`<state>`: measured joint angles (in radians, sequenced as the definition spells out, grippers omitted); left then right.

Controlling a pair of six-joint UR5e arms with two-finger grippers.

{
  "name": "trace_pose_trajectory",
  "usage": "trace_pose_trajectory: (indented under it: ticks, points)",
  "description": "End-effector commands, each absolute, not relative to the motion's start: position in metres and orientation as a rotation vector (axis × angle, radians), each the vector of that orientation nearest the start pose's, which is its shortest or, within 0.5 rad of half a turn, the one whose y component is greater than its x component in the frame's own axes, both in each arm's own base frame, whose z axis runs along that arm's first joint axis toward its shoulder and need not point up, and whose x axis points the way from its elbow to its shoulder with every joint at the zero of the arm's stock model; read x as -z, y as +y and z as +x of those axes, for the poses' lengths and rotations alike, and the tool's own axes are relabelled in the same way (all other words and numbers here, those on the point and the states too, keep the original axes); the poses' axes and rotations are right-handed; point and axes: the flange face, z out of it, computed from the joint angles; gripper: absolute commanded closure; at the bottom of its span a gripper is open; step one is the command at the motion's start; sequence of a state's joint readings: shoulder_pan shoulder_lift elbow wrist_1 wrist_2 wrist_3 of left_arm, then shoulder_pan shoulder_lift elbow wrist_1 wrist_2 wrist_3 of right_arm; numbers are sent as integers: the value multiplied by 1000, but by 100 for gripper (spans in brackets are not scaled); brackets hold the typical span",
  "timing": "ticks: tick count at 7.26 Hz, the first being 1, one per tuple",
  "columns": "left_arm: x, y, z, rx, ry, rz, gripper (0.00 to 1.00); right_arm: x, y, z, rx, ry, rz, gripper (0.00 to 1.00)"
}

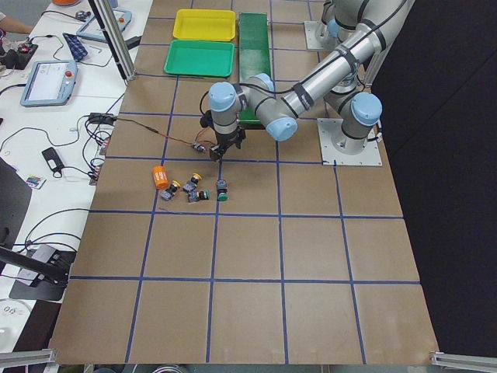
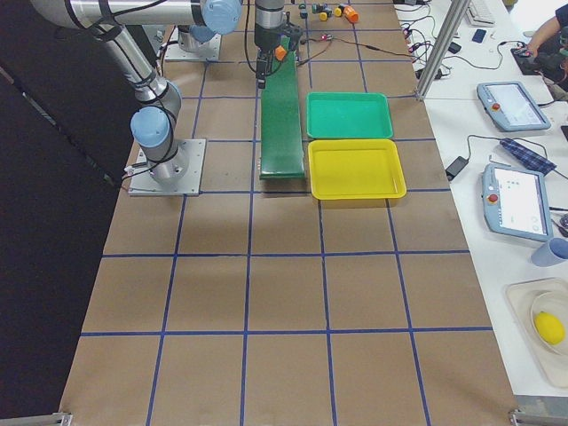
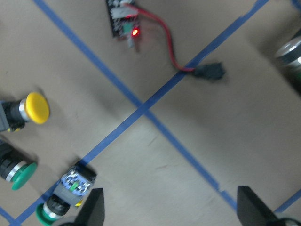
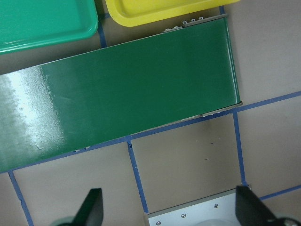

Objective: Sort buttons by color to trays
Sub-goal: 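Return the left gripper to the pile and grasp a green-cap button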

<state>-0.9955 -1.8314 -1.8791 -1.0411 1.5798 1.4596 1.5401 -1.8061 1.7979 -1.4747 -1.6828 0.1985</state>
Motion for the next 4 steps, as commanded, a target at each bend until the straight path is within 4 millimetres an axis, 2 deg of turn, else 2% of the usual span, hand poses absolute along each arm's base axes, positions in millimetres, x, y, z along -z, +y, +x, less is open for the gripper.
trace_pose_trajectory:
  ticks: [1,2,4]
  points:
    - [-215,-529,214,-39,2770,1536,0,-470,-388,105,-135,3229,405,0]
    - [-194,-535,219,-18,2686,1620,0,-467,-388,103,-152,3225,434,0]
    - [-171,-542,226,-26,2674,1648,0,-465,-385,103,-162,3225,433,0]
